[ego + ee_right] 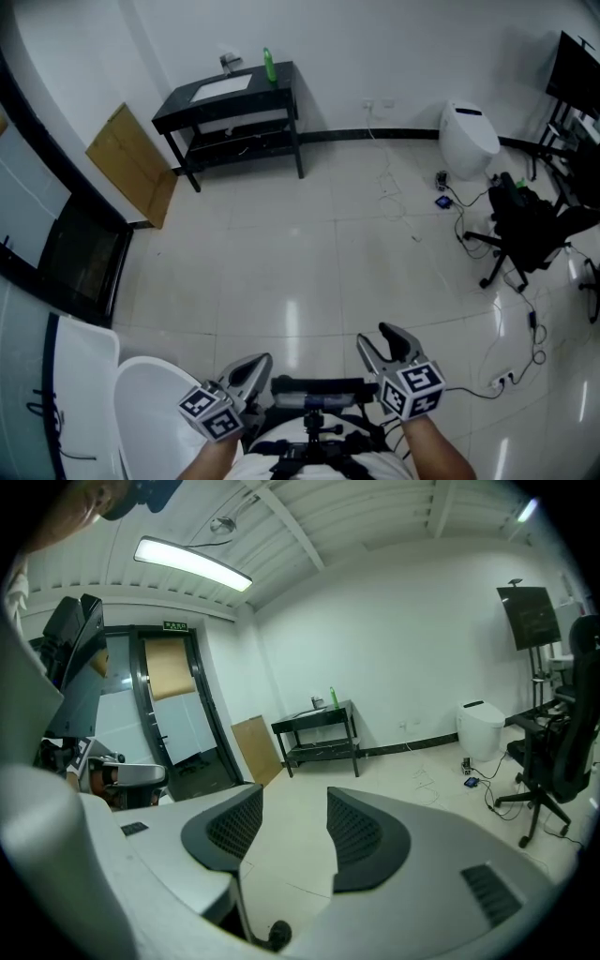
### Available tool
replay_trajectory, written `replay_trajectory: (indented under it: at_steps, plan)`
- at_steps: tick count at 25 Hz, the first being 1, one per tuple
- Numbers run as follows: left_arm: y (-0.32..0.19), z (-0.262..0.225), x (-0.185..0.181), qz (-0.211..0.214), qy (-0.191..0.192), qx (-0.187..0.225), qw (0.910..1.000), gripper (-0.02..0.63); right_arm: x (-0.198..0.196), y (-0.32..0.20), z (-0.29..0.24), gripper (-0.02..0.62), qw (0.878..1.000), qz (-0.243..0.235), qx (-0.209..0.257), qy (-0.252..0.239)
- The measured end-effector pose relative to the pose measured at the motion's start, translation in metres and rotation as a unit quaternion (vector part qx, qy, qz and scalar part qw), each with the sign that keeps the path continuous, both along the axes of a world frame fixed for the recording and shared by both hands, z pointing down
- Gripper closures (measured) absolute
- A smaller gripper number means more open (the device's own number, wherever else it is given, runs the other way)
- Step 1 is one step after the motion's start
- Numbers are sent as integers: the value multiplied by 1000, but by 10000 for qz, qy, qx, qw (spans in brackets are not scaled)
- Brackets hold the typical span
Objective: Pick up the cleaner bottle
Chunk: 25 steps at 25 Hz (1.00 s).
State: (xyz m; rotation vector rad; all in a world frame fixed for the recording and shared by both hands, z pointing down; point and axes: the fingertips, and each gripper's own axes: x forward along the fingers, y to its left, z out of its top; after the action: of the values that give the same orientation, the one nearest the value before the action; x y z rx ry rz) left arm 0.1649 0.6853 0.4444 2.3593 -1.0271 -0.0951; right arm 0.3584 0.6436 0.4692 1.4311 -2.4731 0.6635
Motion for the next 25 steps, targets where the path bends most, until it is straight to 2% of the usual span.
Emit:
replay_trajectory:
  at_steps: [8, 25]
  plan:
    - [-39, 5, -13, 121, 132, -20, 9998, 606, -7, -30, 1, 373, 9998, 150, -34, 86]
    - [-149, 4, -91, 355, 150, -1, 9993, 606, -89, -123, -15, 373, 9991, 378, -45, 200]
